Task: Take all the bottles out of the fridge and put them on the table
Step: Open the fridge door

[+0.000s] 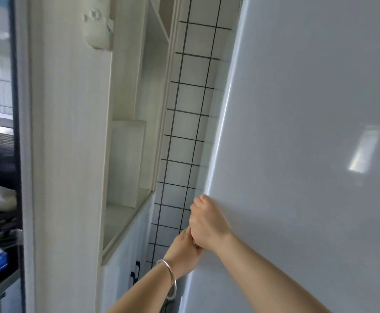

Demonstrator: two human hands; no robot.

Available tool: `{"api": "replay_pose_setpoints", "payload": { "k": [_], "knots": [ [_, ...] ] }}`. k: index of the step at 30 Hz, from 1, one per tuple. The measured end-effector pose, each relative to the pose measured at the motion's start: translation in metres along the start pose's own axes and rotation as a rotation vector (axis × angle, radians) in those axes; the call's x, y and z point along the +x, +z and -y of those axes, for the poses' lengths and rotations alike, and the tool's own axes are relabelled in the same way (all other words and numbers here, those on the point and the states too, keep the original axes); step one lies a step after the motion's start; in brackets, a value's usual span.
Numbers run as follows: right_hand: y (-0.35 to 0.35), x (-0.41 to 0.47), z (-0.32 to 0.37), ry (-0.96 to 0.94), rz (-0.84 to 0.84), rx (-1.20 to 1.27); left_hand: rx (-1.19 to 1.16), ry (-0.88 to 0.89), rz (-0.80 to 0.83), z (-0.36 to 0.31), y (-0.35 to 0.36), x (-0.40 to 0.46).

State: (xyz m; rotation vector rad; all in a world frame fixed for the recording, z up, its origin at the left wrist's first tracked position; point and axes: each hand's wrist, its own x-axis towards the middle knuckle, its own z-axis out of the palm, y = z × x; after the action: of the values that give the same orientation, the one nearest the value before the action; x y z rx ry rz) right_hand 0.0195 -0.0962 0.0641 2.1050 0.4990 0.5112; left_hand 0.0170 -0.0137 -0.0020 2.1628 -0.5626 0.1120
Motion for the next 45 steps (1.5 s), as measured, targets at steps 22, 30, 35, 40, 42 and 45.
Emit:
{"api": "replay_pose_setpoints", "payload": {
  "k": [22,30,35,40,42,45],
  "knots": [
    [-0.103,-0.316,0.028,0.150,-0.648,0.244,0.283,0.081,-0.124,-0.150,0.096,-0.268],
    [-0.117,-0.445,0.006,1.131,-0.949,0.837,0.317,0.195,-0.092,-0.247,0.172,-0.343],
    [-0.112,-0.507,-0.007,1.484,-0.920,1.102,0.285,0.430,0.073,-0.291,0.204,-0.362],
    [-0.092,-0.562,-0.034,1.684,-0.807,0.997,0.240,0.590,0.138,-0.321,0.227,-0.342],
    [-0.085,-0.580,-0.044,1.755,-0.755,0.934,0.202,0.665,0.143,-0.331,0.237,-0.329],
    [-0.074,-0.604,-0.059,1.868,-0.657,0.820,0.136,0.770,0.199,-0.345,0.253,-0.310]
  ]
}}
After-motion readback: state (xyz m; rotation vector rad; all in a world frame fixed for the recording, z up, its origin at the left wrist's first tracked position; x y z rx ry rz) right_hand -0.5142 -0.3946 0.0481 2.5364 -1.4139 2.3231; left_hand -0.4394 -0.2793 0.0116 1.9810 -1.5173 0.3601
